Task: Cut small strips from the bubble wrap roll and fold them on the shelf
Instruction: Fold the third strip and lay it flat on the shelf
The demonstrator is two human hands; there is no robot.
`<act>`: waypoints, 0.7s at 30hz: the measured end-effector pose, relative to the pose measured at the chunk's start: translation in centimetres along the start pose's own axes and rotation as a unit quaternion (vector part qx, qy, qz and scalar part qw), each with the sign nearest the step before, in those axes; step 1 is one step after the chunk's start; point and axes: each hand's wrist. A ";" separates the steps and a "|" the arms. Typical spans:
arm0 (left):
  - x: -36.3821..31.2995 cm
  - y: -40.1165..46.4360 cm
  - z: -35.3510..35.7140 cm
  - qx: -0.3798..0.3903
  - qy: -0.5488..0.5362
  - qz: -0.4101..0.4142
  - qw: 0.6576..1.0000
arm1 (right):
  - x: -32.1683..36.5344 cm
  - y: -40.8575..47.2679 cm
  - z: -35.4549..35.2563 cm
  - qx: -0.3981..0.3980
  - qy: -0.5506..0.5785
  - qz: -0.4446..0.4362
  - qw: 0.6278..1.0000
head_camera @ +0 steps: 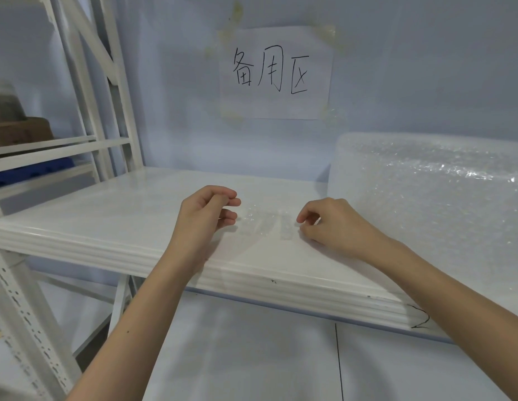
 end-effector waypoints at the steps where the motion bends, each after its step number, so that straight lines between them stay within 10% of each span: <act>1: 0.0 0.0 0.0 0.000 -0.001 -0.001 1.000 | -0.1 -0.1 0.0 0.002 -0.002 0.003 1.000; 21: 0.0 -0.2 0.0 0.002 0.000 -0.001 1.000 | 0.4 0.9 0.8 0.041 0.015 0.016 0.999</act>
Point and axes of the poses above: each hand's wrist, its own y-axis towards the middle knuckle, its own z-axis out of the palm, x = y × z, and after that the axes turned 14 degrees about y, right-handed
